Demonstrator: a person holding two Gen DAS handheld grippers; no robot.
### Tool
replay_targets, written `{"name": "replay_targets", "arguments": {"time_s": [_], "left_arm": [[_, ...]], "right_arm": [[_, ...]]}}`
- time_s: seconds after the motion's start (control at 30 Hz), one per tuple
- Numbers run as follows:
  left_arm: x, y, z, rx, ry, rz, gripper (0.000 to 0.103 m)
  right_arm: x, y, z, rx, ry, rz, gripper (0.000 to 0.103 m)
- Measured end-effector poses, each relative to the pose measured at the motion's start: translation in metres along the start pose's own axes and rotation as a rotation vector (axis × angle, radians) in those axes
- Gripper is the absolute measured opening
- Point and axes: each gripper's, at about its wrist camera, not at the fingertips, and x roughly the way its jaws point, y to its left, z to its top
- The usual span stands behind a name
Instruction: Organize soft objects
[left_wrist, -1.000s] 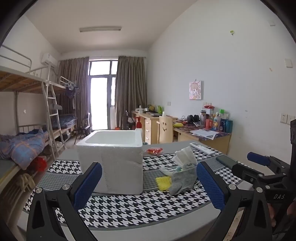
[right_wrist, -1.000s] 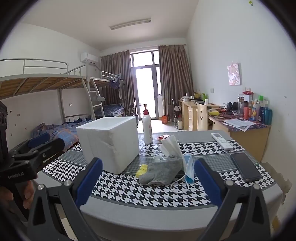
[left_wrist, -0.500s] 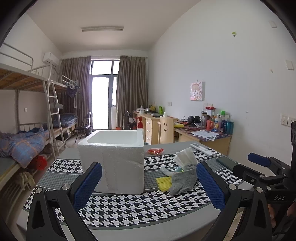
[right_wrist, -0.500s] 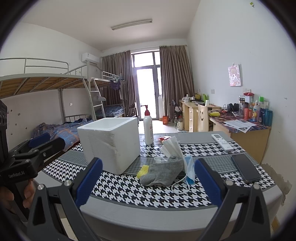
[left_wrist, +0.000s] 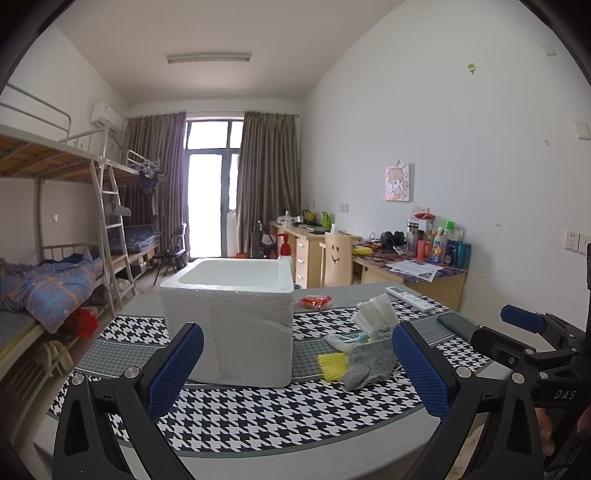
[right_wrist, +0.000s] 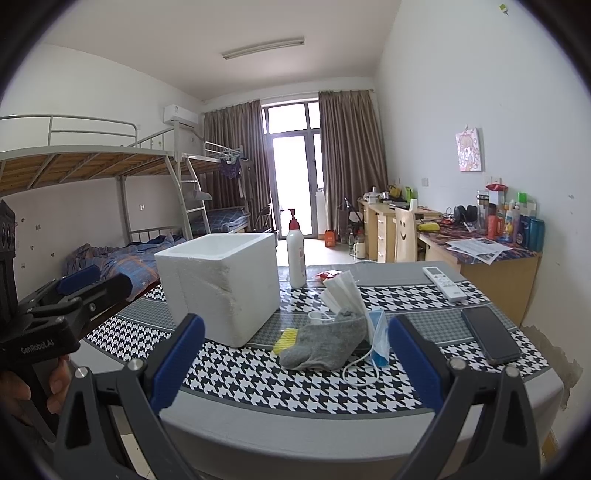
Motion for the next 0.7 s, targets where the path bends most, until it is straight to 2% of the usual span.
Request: {"name": "replay_targets", "arguments": {"time_s": [0.7], "left_arm": [[0.011, 0.003, 0.000, 0.001, 0.026, -0.010, 0.102]], "right_arm": [[0.009, 0.000, 0.000, 0.000, 0.014, 0.008, 0.101]]}}
